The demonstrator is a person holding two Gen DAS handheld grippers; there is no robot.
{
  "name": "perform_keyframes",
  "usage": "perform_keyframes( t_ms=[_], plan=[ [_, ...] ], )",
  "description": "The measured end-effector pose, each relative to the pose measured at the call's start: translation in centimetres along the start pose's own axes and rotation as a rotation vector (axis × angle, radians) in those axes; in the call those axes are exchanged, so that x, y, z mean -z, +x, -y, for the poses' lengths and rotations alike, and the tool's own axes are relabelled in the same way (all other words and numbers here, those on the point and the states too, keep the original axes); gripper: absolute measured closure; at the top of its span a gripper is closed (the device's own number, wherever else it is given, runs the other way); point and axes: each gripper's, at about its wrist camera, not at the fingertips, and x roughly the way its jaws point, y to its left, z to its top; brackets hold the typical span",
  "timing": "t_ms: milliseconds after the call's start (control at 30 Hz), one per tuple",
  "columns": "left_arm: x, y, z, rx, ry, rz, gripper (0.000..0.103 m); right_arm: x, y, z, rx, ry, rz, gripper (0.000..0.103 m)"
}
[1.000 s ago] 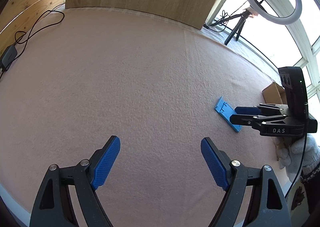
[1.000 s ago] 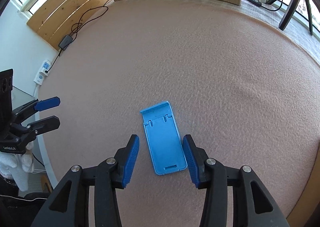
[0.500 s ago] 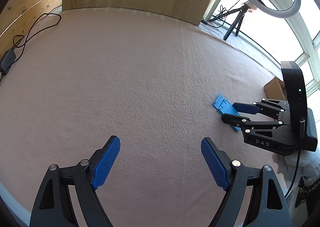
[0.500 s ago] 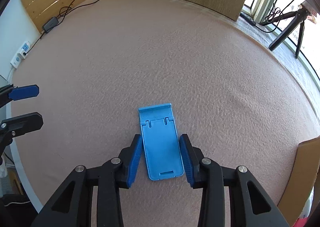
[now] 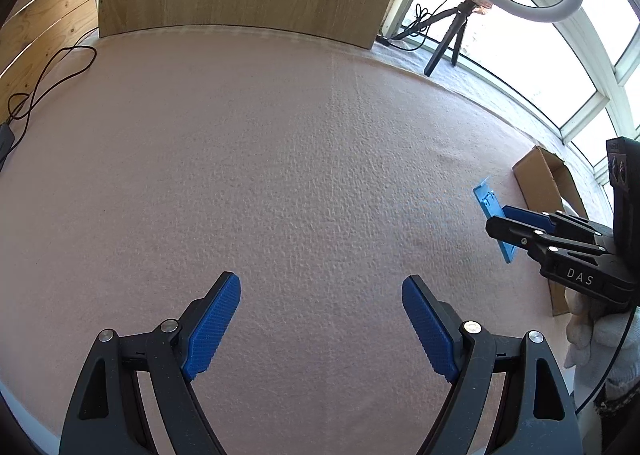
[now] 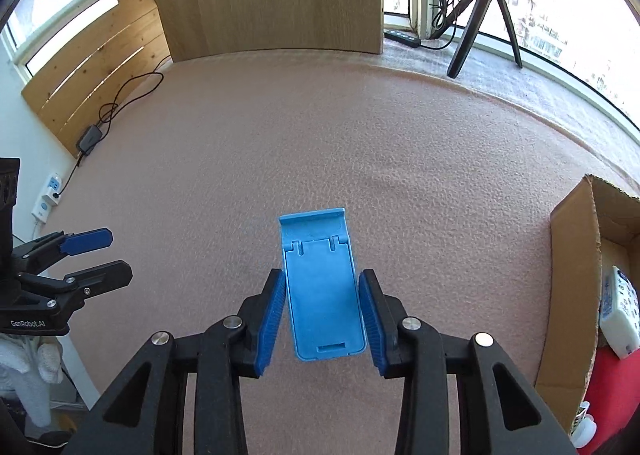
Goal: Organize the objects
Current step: 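Carry the phone stand over the box and release it with the right tool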
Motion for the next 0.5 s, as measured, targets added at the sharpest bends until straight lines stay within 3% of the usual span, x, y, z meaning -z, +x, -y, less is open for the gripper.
perform_keyframes(
  t_ms=[267,500],
  plan=[
    [-0.9,0.7,2.8,0.024,0.047,-0.004,0.017,0.2,-5.4,7.2,0.111,0.135,0.098,0.069],
    [-1.1,1.0,4.4,0.029,0.068,-0.006,0.017,1.0,-7.3,13.1,0.215,0.233,0.117,0.069]
  ],
)
